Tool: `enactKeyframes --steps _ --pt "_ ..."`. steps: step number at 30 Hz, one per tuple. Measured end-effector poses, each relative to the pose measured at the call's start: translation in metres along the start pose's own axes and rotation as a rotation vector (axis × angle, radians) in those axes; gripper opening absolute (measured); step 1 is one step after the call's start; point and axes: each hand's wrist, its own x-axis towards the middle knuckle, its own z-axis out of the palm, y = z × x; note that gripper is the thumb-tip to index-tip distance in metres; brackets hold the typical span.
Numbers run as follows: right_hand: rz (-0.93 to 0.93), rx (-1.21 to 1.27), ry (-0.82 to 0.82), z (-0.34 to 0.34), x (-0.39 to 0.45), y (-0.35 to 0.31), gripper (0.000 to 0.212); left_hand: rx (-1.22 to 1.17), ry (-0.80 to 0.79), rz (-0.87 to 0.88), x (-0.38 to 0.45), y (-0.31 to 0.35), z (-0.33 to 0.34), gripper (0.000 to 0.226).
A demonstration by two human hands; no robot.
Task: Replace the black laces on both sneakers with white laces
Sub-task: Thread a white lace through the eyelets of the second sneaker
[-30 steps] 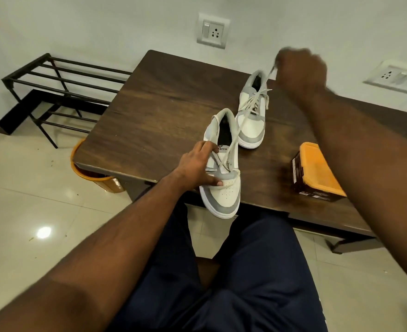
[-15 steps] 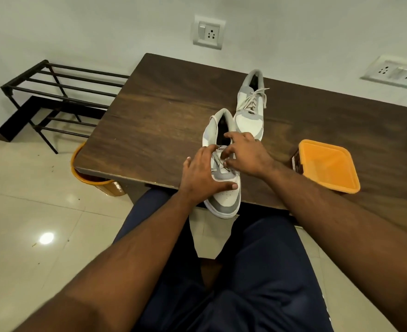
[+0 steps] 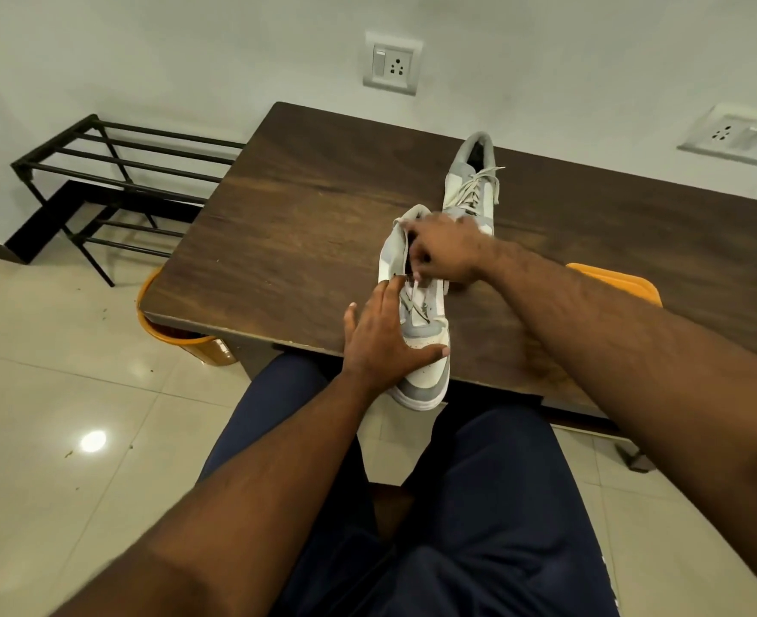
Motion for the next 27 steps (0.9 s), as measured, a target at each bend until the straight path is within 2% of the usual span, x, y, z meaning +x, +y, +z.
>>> enactKeyframes --steps 2,5,7,10,11,17,19,22,24,27 --pt "0.085 0.098 0.159 -0.013 0.002 0.010 0.012 0.020 0.005 -0.001 0.000 -0.001 0.001 0.116" --pt "0.212 0.193 0.134 -0.020 0.005 0.016 0.016 0.037 0.007 0.005 0.000 -0.001 0.002 0.116" --pt "0.305 0.250 0.077 -0.010 0.007 0.010 0.034 0.040 0.008 0.003 0.000 -0.001 0.003 0.118" --pt "0.388 0.251 0.055 0.009 0.012 -0.005 0.073 0.036 0.002 -0.002 0.000 -0.001 0.003 0.127" --pt "0.398 0.239 0.046 0.016 0.015 -0.009 0.077 0.032 0.002 0.000 0.000 -0.001 0.003 0.130" --pt "0.475 0.139 0.101 0.043 0.023 -0.027 0.028 0.019 0.003 0.008 -0.003 0.000 0.003 0.130" --pt "0.507 0.219 0.177 0.047 0.022 -0.029 0.032 0.034 -0.003 0.003 -0.004 0.000 0.003 0.130" --pt "0.584 0.448 0.291 0.043 0.022 -0.027 0.056 0.039 -0.014 0.001 -0.004 0.000 0.003 0.128" --pt "0.624 0.472 0.354 0.035 0.026 -0.015 0.048 0.048 -0.025 0.002 -0.004 -0.001 0.003 0.128" --pt "0.653 0.533 0.474 0.013 0.027 0.007 0.014 0.051 -0.029 -0.007 -0.004 -0.002 0.004 0.127"
